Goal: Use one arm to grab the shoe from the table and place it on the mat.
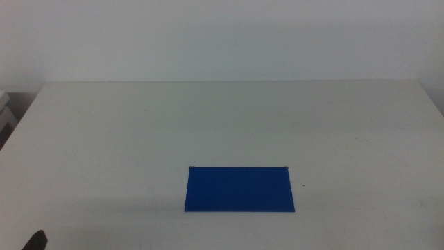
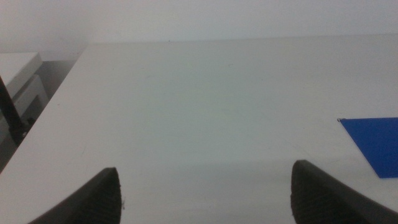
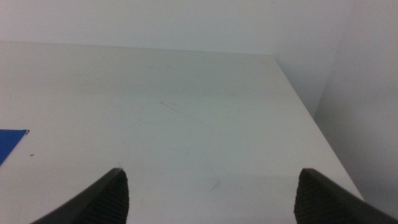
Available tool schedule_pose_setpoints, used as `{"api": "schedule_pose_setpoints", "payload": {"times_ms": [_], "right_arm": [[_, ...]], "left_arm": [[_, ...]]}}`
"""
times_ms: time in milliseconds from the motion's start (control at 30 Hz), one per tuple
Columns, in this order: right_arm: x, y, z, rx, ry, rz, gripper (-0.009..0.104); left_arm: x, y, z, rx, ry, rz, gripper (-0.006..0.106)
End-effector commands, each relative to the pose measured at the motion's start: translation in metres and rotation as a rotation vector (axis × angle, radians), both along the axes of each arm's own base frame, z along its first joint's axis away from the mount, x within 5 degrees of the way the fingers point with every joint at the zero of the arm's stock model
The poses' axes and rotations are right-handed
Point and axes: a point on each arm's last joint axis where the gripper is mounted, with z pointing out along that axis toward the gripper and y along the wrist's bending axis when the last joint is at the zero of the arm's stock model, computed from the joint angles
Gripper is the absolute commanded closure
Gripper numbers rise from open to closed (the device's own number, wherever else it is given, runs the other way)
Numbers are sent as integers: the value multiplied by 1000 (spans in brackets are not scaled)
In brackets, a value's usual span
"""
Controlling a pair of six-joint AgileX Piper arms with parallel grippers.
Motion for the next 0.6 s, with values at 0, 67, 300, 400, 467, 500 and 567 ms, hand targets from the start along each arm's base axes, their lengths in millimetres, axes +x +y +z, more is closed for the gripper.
{"api": "schedule_pose_setpoints", "payload": {"times_ms": [0,67,300,400,467,500,567], "right_arm": [[0,0,6,-4,-93,-1,8],[0,0,6,5,-94,-1,8],[-5,0,29,10,-71,-8,8],[-12,0,56,15,-13,-18,8],[-15,0,78,15,-18,-21,8],[-14,0,87,16,-17,-21,8],[-14,-1,108,17,-12,-23,8]], "left_arm": [[1,0,6,-16,-86,3,7],[1,0,6,-16,-86,3,7],[1,0,6,-16,-86,3,7],[1,0,6,-16,-86,3,7],[1,0,6,-16,-86,3,7],[1,0,6,-16,-86,3,7],[1,0,6,-16,-86,3,7]]}}
